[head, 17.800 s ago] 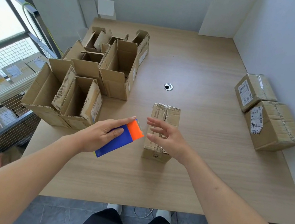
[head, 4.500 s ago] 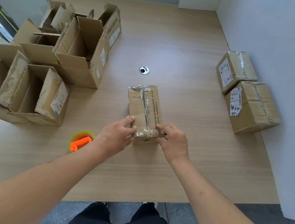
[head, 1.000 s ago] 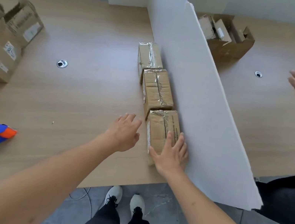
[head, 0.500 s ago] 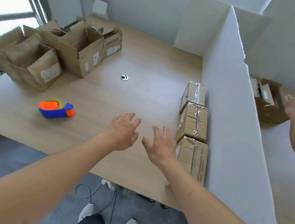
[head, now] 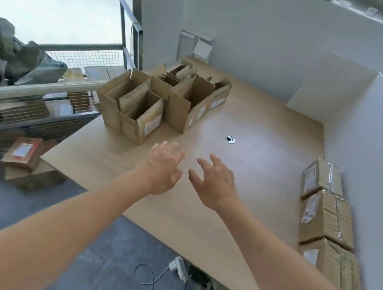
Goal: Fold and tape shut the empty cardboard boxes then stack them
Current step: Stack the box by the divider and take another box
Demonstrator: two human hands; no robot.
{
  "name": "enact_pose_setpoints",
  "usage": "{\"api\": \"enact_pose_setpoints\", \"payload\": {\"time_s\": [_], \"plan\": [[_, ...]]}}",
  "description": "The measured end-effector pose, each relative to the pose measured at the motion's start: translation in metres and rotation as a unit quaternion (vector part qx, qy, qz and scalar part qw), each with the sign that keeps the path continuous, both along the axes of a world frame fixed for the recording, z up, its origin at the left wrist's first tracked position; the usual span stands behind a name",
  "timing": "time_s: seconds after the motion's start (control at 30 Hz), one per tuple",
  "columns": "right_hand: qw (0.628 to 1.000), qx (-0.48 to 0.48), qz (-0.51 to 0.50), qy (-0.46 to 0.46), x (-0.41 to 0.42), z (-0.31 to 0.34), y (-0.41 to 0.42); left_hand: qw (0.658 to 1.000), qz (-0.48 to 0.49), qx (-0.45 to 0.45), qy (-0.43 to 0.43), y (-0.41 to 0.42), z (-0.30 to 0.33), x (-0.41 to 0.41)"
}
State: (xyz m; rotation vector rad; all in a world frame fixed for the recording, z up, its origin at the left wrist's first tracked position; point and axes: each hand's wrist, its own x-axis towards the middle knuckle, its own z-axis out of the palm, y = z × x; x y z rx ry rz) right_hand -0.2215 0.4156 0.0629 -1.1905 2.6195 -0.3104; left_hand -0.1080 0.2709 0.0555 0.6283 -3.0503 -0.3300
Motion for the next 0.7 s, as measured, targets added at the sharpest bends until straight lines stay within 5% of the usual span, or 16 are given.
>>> {"api": "enact_pose_setpoints", "payload": {"time_s": [0.3, 0.7], "plan": [[0.999, 0.003, 0.026, -0.034, 0.041, -0.004, -0.144, 0.998, 0.047, 0.011, -0.038, -0.139, -0.004, 0.053], [0.991, 0.017, 0.039, -0.127, -0.012, -0.071, -0.295, 0.996, 0.059, 0.055, -0.035, -0.275, -0.054, 0.005]]}}
